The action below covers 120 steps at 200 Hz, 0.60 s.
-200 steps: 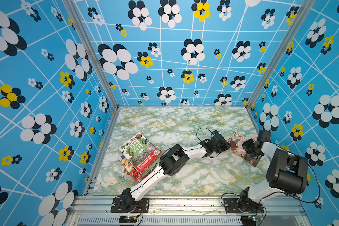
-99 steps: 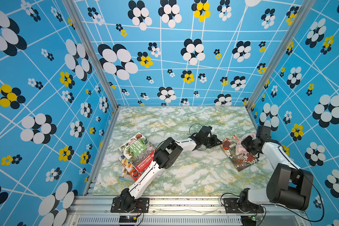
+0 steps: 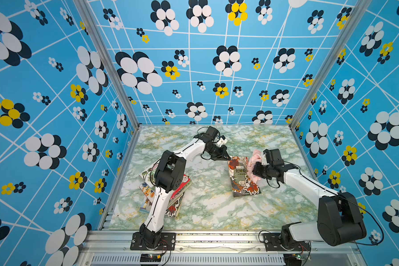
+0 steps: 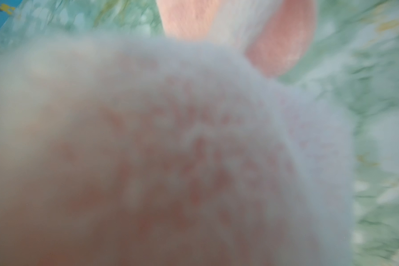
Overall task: Wipe the cover of the book
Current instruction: Move the book to the center of the board, then wipe the dirt from the cover of the book.
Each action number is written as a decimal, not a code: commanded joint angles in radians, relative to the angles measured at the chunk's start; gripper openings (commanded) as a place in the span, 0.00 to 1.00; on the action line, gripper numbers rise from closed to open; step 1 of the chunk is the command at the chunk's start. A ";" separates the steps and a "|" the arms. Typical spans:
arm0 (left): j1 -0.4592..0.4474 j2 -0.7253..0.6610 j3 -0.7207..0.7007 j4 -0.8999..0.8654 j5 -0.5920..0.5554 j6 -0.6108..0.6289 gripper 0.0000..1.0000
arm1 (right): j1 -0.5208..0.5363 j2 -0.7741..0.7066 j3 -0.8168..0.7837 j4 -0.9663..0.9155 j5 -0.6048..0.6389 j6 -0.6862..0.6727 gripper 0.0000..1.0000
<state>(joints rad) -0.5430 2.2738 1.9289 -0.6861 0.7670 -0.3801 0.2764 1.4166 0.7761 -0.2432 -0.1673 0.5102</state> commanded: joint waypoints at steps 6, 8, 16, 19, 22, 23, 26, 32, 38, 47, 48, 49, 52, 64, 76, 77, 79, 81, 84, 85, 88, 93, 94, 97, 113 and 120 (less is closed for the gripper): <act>-0.006 0.026 0.049 -0.390 -0.118 0.256 0.00 | 0.128 0.060 -0.025 0.181 -0.077 0.065 0.00; 0.000 0.019 0.030 -0.373 -0.118 0.243 0.00 | 0.139 0.064 -0.025 0.188 -0.083 0.068 0.00; 0.026 -0.010 -0.044 -0.299 -0.097 0.203 0.00 | 0.179 0.088 -0.026 0.216 -0.105 0.083 0.00; 0.035 -0.020 -0.070 -0.276 -0.086 0.194 0.00 | 0.192 0.095 -0.027 0.227 -0.113 0.088 0.00; 0.043 -0.029 -0.094 -0.252 -0.084 0.187 0.00 | 0.207 0.104 -0.031 0.240 -0.119 0.096 0.00; 0.045 -0.032 -0.101 -0.245 -0.083 0.185 0.00 | 0.211 0.105 -0.031 0.245 -0.122 0.099 0.00; 0.052 -0.042 -0.124 -0.224 -0.089 0.176 0.00 | 0.222 0.113 -0.034 0.259 -0.129 0.109 0.00; 0.059 -0.058 -0.157 -0.199 -0.108 0.169 0.00 | 0.237 0.128 -0.044 0.292 -0.144 0.134 0.00; 0.060 -0.068 -0.174 -0.194 -0.134 0.176 0.00 | 0.243 0.145 -0.057 0.333 -0.164 0.167 0.00; 0.055 -0.074 -0.181 -0.201 -0.187 0.185 0.00 | 0.242 0.171 -0.086 0.413 -0.194 0.222 0.00; 0.054 -0.074 -0.181 -0.201 -0.193 0.185 0.00 | 0.242 0.174 -0.089 0.419 -0.196 0.228 0.00; 0.053 -0.074 -0.182 -0.203 -0.198 0.186 0.00 | 0.242 0.176 -0.092 0.425 -0.198 0.232 0.00; 0.051 -0.073 -0.179 -0.206 -0.212 0.185 0.00 | 0.241 0.184 -0.099 0.441 -0.200 0.244 0.00; 0.042 -0.063 -0.174 -0.216 -0.242 0.172 0.00 | 0.238 0.215 -0.115 0.459 -0.202 0.268 0.00; 0.038 -0.043 -0.163 -0.223 -0.266 0.152 0.00 | 0.217 0.237 -0.131 0.447 -0.191 0.285 0.00; 0.038 -0.042 -0.163 -0.223 -0.266 0.152 0.00 | 0.213 0.239 -0.132 0.446 -0.189 0.288 0.00; 0.038 -0.039 -0.163 -0.221 -0.267 0.149 0.00 | 0.208 0.242 -0.135 0.440 -0.184 0.292 0.00; 0.037 -0.037 -0.163 -0.221 -0.267 0.146 0.00 | 0.201 0.244 -0.137 0.436 -0.181 0.296 0.00; 0.038 -0.033 -0.163 -0.217 -0.270 0.140 0.00 | 0.192 0.249 -0.142 0.432 -0.176 0.303 0.00; 0.038 -0.031 -0.164 -0.216 -0.271 0.138 0.00 | 0.187 0.250 -0.143 0.430 -0.175 0.305 0.00; 0.039 -0.028 -0.166 -0.211 -0.276 0.134 0.00 | 0.175 0.253 -0.148 0.426 -0.169 0.311 0.00; 0.038 -0.023 -0.170 -0.206 -0.281 0.125 0.00 | 0.154 0.262 -0.153 0.408 -0.158 0.322 0.00; 0.038 -0.022 -0.171 -0.204 -0.281 0.123 0.00 | 0.150 0.263 -0.153 0.402 -0.155 0.324 0.00; 0.039 -0.019 -0.172 -0.200 -0.281 0.120 0.00 | 0.140 0.268 -0.153 0.390 -0.149 0.329 0.00; 0.038 -0.004 -0.184 -0.178 -0.282 0.096 0.00 | 0.112 0.302 -0.135 0.350 -0.155 0.335 0.00; 0.038 0.001 -0.188 -0.170 -0.286 0.086 0.00 | 0.117 0.317 -0.124 0.347 -0.168 0.345 0.00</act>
<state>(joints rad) -0.4995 2.2425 1.7504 -0.8837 0.5377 -0.2611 0.4252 1.6505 0.6662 0.2222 -0.3820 0.7921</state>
